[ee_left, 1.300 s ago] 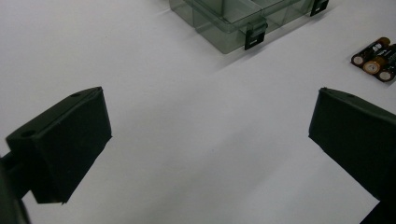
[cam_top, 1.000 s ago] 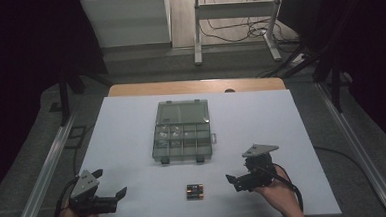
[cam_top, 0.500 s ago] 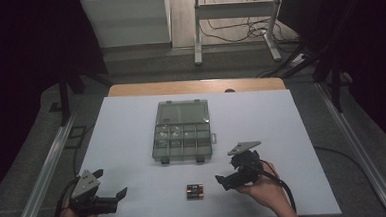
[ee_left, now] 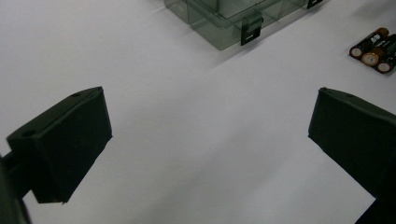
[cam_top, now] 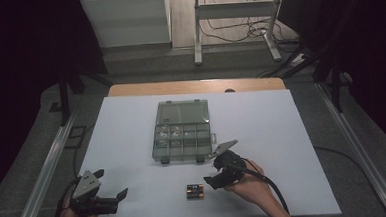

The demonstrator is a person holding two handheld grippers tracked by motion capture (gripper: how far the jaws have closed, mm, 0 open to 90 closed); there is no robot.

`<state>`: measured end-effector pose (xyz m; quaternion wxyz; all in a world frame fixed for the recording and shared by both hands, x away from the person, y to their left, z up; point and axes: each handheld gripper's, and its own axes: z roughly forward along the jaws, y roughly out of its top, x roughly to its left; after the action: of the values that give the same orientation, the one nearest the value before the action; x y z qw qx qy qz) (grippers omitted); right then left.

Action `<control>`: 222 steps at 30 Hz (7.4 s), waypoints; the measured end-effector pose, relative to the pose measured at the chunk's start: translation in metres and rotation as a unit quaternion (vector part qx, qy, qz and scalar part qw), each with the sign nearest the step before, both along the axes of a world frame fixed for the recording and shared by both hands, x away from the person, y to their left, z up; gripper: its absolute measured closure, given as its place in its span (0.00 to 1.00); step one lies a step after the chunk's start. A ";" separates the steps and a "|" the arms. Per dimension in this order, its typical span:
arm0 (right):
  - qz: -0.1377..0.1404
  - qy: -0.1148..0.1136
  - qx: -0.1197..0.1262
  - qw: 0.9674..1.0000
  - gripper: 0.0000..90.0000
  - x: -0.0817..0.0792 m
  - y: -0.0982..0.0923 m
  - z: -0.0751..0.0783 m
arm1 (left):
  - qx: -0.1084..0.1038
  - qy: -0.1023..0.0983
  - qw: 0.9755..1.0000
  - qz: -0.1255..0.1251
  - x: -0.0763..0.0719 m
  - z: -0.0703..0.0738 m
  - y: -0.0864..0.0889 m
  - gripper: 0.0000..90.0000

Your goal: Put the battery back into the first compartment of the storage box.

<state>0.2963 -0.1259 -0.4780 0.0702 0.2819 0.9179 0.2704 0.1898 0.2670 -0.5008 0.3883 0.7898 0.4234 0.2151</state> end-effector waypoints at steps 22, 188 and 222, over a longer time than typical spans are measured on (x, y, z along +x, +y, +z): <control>0.107 0.046 -0.046 0.992 0.73 0.002 0.051 -0.020 | -0.005 0.006 1.000 -0.001 0.001 0.000 0.001 0.00; 0.121 0.028 -0.040 0.991 0.57 -0.003 0.043 -0.011 | -0.003 0.029 1.000 -0.013 0.006 -0.002 0.000 0.02; 0.134 0.025 -0.035 0.990 0.85 0.002 0.048 -0.016 | 0.001 0.030 0.999 -0.014 0.006 -0.002 -0.001 0.02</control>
<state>0.2979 -0.0781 -0.4942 0.0204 0.1607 0.9578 0.2375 0.1959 0.2660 -0.5029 0.3779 0.8021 0.4234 0.1861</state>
